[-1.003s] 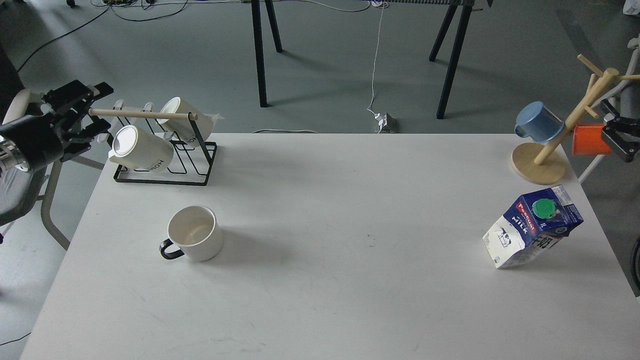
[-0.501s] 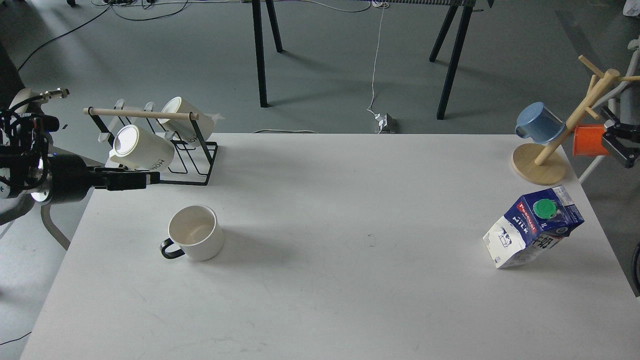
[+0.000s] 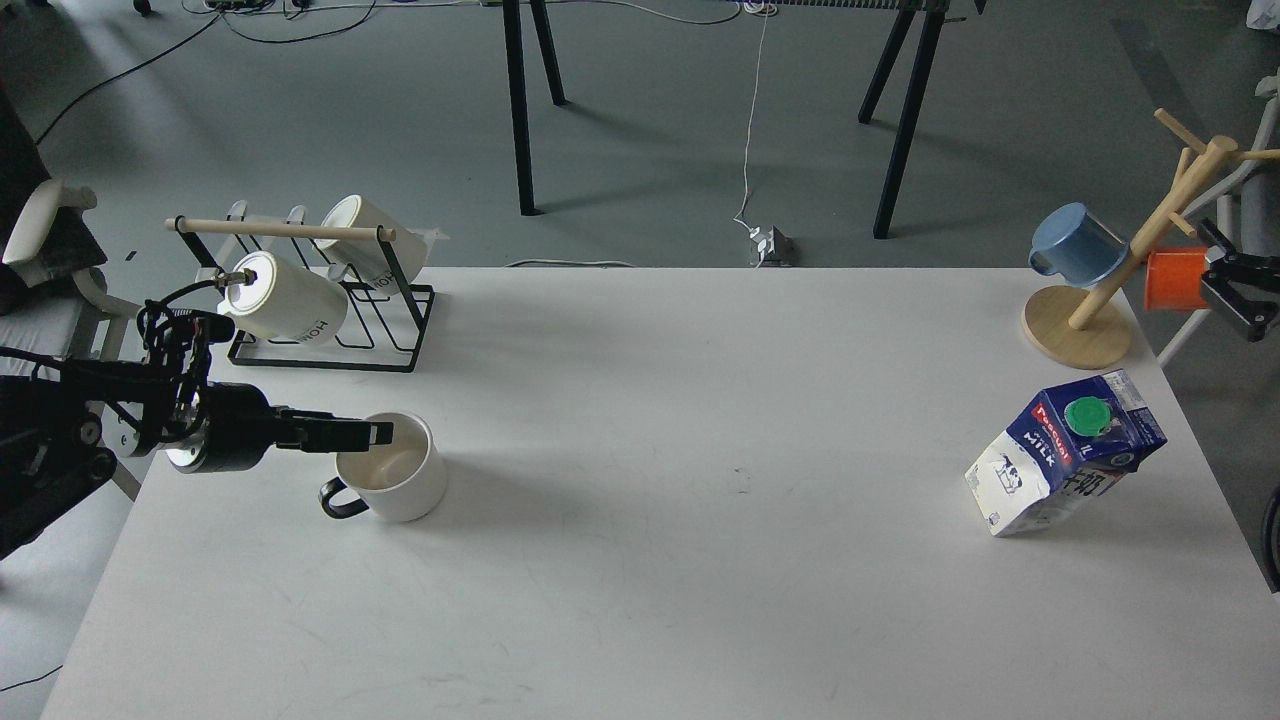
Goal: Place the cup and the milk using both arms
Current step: 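Grasp the white mug rim with the left gripper, then lift the white mug and carry it toward the table center, lower it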
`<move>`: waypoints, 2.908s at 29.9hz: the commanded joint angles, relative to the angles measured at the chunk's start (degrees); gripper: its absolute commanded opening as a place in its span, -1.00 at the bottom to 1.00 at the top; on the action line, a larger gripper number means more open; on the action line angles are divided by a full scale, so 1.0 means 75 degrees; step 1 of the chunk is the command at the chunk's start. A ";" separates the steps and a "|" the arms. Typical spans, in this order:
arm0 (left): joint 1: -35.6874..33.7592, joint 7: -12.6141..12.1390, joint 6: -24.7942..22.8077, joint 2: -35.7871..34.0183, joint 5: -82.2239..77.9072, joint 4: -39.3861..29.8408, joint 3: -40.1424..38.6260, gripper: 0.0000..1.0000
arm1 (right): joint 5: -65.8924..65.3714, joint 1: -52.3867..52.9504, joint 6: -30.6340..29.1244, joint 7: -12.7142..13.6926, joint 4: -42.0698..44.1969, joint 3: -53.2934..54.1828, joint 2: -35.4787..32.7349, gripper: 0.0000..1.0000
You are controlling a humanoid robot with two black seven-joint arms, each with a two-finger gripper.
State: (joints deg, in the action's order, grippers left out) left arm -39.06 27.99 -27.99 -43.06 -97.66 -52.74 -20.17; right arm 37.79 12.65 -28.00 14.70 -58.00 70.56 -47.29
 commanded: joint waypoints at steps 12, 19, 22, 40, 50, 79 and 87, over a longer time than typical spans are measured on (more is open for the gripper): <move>0.0122 0.0001 0.0684 0.0303 0.0014 0.0317 0.0018 0.61 | 0.0000 -0.0011 0.0000 -0.0003 -0.0001 -0.0009 0.0001 0.94; 0.0310 0.0001 0.1142 0.0327 0.0014 0.0317 0.0018 0.42 | 0.0000 -0.0023 0.0000 -0.0003 0.0045 0.0003 0.0001 0.94; 0.0380 0.0001 0.1189 0.0327 0.0014 0.0317 0.0018 0.39 | 0.0000 -0.0011 0.0000 -0.0003 0.0104 0.0003 0.0001 0.94; 0.0369 0.0001 0.1552 0.0327 0.0037 0.0235 0.0393 -0.38 | 0.0000 -0.0175 0.0000 -0.0003 0.0116 0.0015 0.0001 0.94; 0.0298 0.0001 0.1564 0.0210 0.0037 0.0164 0.0381 -0.94 | 0.0000 -0.0234 0.0000 -0.0003 0.0116 0.0015 0.0001 0.94; -0.1120 0.0001 0.1037 0.3210 -0.0443 -0.0176 0.1037 -0.93 | 0.0024 -0.0046 0.0000 -0.0015 0.1217 0.0003 0.0024 0.94; -0.1026 0.0001 0.1365 0.3502 -0.0514 0.0117 0.1506 -0.90 | 0.0024 -0.0081 0.0000 -0.0015 0.1217 0.0003 0.0048 0.94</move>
State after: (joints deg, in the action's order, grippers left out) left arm -46.90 28.00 -18.35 -17.95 -101.48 -52.95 -9.78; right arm 37.97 12.09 -28.00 14.59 -48.86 70.57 -46.96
